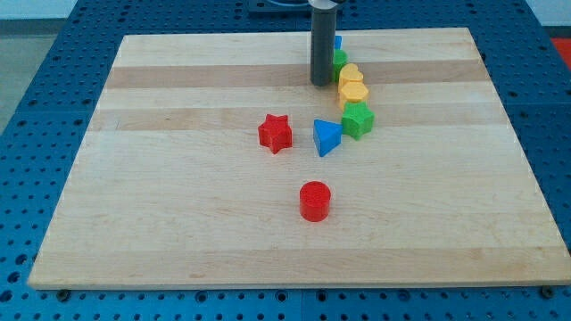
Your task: Push blue cube from top center to top right
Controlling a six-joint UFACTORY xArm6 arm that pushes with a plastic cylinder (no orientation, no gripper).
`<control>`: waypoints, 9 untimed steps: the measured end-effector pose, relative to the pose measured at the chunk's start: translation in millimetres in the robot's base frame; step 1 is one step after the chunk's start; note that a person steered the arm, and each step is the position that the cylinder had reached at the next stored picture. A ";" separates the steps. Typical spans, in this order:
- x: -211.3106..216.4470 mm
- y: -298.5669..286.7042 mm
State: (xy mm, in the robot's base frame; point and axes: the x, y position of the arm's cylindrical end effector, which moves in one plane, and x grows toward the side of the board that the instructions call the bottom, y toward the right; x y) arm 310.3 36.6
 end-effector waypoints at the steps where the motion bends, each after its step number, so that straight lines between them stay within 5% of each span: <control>1: 0.0 9.7; 5: -19.3 -33.4; 6: -65.5 -2.8; 9: -79.3 16.7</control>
State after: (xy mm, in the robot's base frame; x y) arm 231.0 53.3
